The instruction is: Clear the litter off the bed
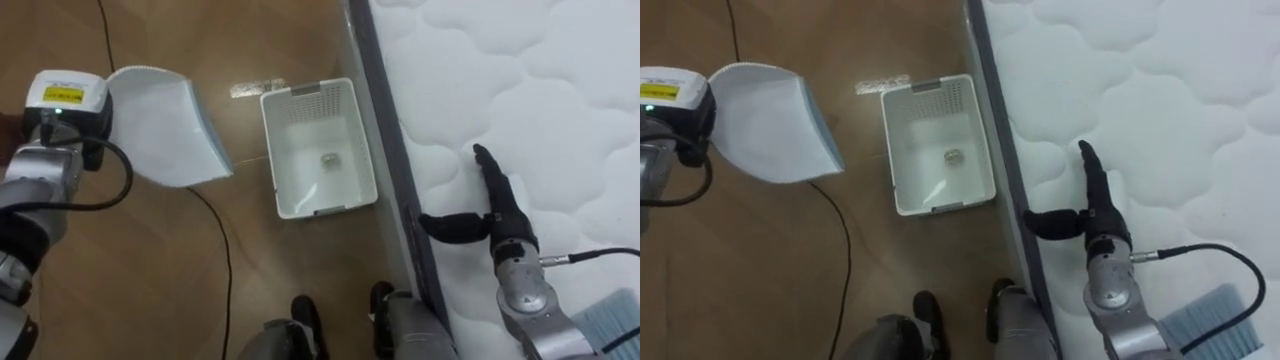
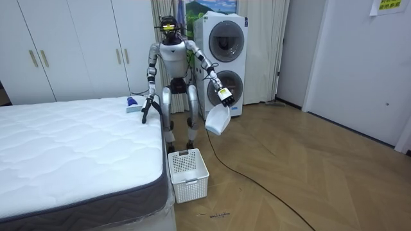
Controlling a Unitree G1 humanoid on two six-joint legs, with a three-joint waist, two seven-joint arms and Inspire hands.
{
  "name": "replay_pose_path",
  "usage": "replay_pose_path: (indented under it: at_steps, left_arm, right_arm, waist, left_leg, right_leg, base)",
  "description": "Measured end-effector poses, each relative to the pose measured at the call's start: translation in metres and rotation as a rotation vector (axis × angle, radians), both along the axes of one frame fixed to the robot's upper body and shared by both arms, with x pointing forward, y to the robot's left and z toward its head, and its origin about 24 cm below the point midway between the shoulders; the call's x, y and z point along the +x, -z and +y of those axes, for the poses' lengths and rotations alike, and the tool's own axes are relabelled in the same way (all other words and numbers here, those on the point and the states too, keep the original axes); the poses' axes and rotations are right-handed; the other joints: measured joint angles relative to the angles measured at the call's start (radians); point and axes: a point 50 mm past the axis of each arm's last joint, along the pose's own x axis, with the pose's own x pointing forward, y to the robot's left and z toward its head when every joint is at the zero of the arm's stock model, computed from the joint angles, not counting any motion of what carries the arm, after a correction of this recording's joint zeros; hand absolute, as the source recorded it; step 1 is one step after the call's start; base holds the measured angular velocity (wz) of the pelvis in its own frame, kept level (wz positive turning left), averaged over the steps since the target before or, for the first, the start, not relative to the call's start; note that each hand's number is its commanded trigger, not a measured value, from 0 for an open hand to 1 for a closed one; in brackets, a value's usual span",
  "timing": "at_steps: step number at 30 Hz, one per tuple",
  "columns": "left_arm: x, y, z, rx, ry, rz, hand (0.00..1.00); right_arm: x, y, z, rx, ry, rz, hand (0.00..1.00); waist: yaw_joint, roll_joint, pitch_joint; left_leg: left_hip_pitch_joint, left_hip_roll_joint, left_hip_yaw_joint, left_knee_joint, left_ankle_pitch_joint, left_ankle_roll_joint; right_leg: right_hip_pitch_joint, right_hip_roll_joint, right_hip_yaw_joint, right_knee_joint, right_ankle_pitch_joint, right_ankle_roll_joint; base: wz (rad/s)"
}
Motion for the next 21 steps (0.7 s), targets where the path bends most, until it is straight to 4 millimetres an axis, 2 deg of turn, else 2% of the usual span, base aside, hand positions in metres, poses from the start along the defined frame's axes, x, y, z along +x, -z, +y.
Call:
replay_pose_path:
  at_steps: [8,12,15,18,21]
  left_arm:
    - [0.001,-0.003,-0.003,-0.029,0.021,-0.082,1.00]
    - [0.002,-0.001,-0.009,-0.095,0.042,-0.125,1.00]
    - [0.004,0.002,-0.017,-0.194,0.057,-0.164,1.00]
    - [-0.003,0.013,-0.024,-0.307,0.088,-0.175,1.00]
    - [-0.012,0.017,-0.024,-0.416,0.101,-0.221,1.00]
  right_arm:
    - [0.000,0.000,0.002,0.017,-0.014,-0.004,0.00]
    - [0.000,0.000,0.002,0.030,-0.018,-0.007,0.00]
    - [-0.002,0.003,0.001,0.031,-0.018,-0.002,0.00]
    - [-0.010,0.009,-0.004,0.062,0.005,0.012,0.00]
    - [-0.013,0.011,-0.006,0.077,0.018,0.014,0.00]
  waist:
    - [-0.026,0.006,0.0018]
    - [-0.024,-0.002,0.0051]
    - [-0.025,-0.019,0.0119]
    - [-0.026,-0.038,0.0084]
    - [-0.015,-0.048,0.0021]
  left_leg:
    - [0.040,0.000,0.016,-0.034,0.000,-0.001]
    - [0.065,-0.001,0.039,-0.052,0.000,0.000]
    - [0.098,-0.001,0.053,-0.063,-0.001,0.001]
    - [0.136,0.003,0.062,-0.062,-0.017,-0.002]
    - [0.140,0.032,0.084,-0.021,-0.045,-0.006]
  right_leg:
    - [0.021,0.001,0.016,-0.013,0.000,0.000]
    - [0.028,-0.003,0.031,-0.013,-0.001,0.001]
    - [0.048,-0.003,0.044,-0.012,-0.002,0.003]
    - [0.078,0.003,0.062,-0.009,-0.013,0.006]
    - [0.081,0.033,0.092,-0.011,-0.015,0.004]
  base:
    - [-0.03]
    - [-0.12]
    - [-0.10]
    - [-0.15]
    - [-0.36]
